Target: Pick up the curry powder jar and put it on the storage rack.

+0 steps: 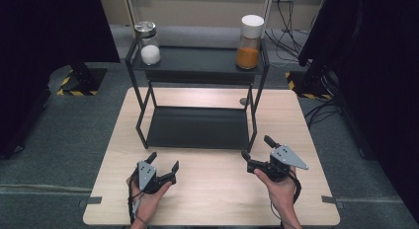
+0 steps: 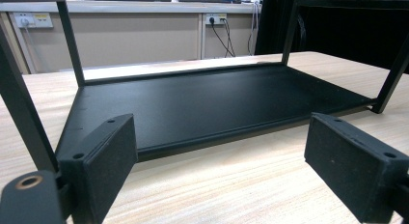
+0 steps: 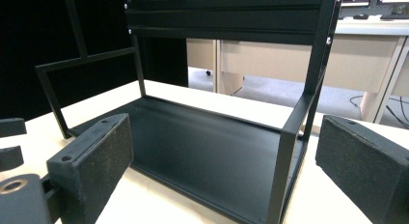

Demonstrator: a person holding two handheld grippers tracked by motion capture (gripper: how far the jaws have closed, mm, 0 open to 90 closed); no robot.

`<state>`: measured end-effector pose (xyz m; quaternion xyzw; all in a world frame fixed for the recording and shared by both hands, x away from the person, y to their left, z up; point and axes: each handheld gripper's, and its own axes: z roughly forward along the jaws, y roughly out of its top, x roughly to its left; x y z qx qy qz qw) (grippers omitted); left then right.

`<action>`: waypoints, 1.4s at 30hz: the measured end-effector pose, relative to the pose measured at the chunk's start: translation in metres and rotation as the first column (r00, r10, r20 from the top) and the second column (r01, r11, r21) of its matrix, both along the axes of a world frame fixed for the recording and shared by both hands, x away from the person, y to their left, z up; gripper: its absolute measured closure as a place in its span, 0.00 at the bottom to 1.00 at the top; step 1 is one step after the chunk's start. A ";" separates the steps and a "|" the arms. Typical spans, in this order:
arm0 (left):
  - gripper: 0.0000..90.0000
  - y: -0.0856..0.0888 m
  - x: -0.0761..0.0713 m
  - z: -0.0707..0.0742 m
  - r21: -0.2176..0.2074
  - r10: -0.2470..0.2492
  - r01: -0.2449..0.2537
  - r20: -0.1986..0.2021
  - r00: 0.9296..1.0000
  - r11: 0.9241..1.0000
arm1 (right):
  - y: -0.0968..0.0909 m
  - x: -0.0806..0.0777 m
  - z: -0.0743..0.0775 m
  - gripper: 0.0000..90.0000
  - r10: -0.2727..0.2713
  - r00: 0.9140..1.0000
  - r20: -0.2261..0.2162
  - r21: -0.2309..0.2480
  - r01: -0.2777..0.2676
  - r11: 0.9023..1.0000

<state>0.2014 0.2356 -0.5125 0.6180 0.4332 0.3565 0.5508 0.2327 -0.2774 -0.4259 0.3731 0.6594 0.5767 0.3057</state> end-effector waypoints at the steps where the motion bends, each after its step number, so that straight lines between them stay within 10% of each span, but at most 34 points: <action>1: 0.12 0.000 0.000 0.000 0.000 0.000 0.000 -0.001 1.000 1.000 | 0.000 0.000 -0.001 0.07 -0.001 1.000 -0.001 -0.002 0.001 1.000; 42: 0.12 0.000 0.000 0.000 -0.001 0.002 -0.002 0.001 1.000 1.000 | -0.001 -0.014 -0.040 0.07 -0.008 0.997 -0.079 -0.039 0.005 0.999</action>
